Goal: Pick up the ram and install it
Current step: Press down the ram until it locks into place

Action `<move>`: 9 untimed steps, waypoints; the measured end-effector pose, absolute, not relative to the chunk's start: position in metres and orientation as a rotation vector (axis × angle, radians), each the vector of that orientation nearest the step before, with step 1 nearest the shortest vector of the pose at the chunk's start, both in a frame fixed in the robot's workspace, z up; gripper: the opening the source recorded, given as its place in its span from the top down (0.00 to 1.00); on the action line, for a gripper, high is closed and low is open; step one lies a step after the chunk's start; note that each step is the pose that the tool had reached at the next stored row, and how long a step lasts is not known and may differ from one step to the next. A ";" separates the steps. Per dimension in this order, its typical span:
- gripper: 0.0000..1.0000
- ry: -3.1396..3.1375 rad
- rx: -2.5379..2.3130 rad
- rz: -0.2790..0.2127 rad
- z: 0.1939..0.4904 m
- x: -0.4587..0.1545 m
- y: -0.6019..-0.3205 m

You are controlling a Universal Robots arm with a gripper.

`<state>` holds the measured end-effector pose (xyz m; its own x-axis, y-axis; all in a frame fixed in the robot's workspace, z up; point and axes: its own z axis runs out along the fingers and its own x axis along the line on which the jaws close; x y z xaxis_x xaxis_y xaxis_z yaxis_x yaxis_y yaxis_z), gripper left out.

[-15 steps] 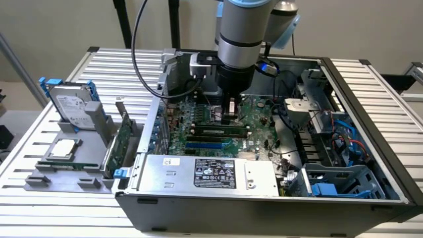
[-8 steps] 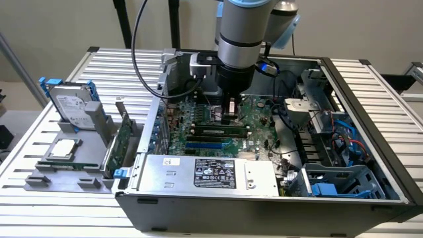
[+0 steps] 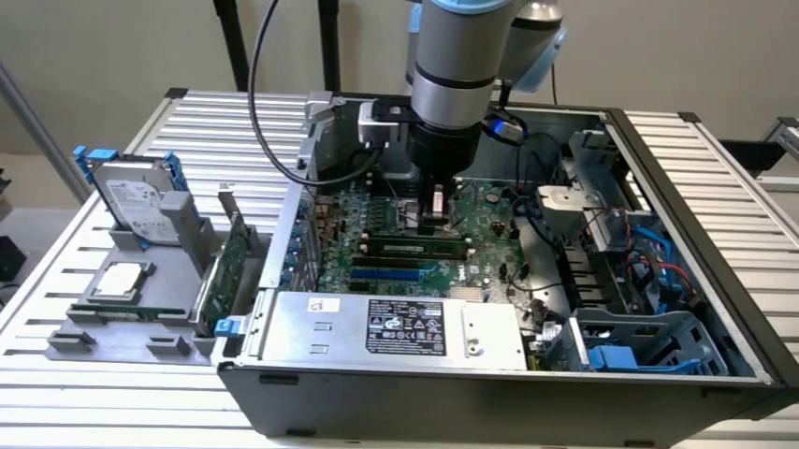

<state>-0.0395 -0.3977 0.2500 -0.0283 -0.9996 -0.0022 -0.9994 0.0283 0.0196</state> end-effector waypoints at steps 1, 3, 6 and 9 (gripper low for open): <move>1.00 -2.244 2.181 -0.024 0.249 -0.040 -0.398; 1.00 -2.245 2.181 -0.024 0.248 -0.040 -0.398; 1.00 -2.246 2.180 -0.024 0.243 -0.041 -0.397; 1.00 -2.246 2.179 -0.024 0.239 -0.041 -0.396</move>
